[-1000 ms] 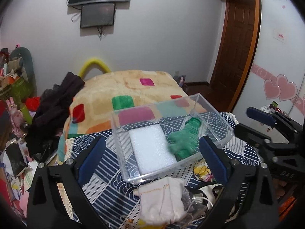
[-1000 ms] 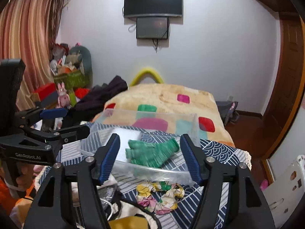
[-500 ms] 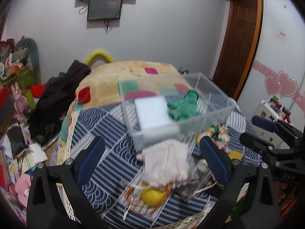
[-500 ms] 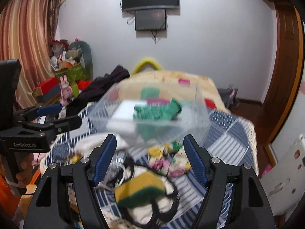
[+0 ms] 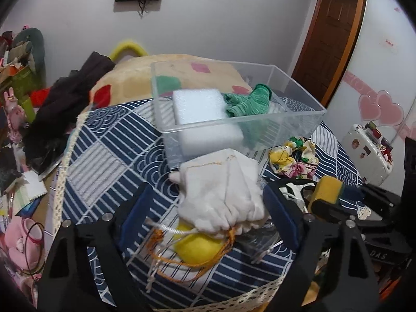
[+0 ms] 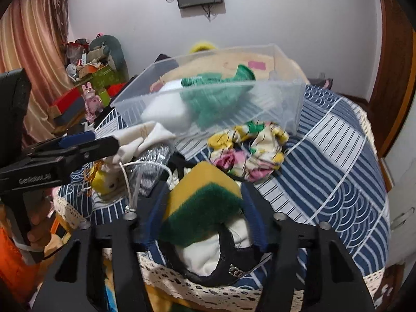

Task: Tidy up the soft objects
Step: 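Grasp the white cloth bag with the left gripper while the right grasps the sponge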

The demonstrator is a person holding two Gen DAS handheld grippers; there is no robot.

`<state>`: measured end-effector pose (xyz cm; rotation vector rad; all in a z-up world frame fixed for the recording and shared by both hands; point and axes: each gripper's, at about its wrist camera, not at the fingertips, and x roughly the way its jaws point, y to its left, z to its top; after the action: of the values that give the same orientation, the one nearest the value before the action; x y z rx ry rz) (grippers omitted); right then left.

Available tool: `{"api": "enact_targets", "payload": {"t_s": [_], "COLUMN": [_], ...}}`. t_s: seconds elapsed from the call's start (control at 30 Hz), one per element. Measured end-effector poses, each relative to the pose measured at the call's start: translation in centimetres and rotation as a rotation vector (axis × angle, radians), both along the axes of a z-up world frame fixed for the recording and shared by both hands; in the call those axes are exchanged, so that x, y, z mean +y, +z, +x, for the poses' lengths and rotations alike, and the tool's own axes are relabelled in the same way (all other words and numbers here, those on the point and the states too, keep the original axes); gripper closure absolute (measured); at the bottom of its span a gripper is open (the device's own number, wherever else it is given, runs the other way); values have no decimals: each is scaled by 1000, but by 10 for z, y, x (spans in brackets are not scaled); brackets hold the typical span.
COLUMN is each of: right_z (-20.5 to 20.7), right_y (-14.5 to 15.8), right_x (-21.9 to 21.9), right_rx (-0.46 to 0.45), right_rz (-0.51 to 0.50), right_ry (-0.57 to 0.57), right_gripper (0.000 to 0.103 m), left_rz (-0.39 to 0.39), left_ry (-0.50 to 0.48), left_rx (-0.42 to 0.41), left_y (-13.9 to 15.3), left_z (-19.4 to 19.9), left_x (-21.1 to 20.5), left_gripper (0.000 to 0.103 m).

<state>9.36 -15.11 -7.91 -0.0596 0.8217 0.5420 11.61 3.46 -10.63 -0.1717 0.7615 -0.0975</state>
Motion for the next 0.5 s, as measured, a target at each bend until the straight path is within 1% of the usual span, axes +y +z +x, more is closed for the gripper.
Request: {"api": "enact_targets", "payload": {"t_s": [0.03,0.1,0.13,0.2,0.23,0.3,0.33,0.37,0.5], "right_z": [-1,-5,-6,-10,-11,-14,-14,-16,-14], "right_y": [0,3,5,10,12,18,20,23,34], "right_x": [-1,-2,-3,-6,-8,-13,-13,-15,-20], "right_rx": [-6,-20,-30,-57,-66,-89,-97,-107,-131], "right_rz": [4,8,11,16,21,29,30,31,46], "right_ry": [-2,-3,-4,-9,-12,-26,-31,-39,-67], "right_gripper": [53,55,55,56,56,56,56,56,56], "left_rz": [-2,7,8,-3,-8,-16,-10,-3,20], "left_ry": [-5,-14,-19,-35,-43,-55,-58,-58,-50], "left_rx": [2,6,8,19,25,35,34,29,1], "left_y": [-1,-3,-5,-8,-10,-12,-12,-12,-6], "left_z": [2,6,8,11,12,13,12,11,4], "left_x": [-1,-4,-5,-6,-7,-7,-8,-9,-11], "left_gripper": [20,29,31,43,46,56,58,64,72]}}
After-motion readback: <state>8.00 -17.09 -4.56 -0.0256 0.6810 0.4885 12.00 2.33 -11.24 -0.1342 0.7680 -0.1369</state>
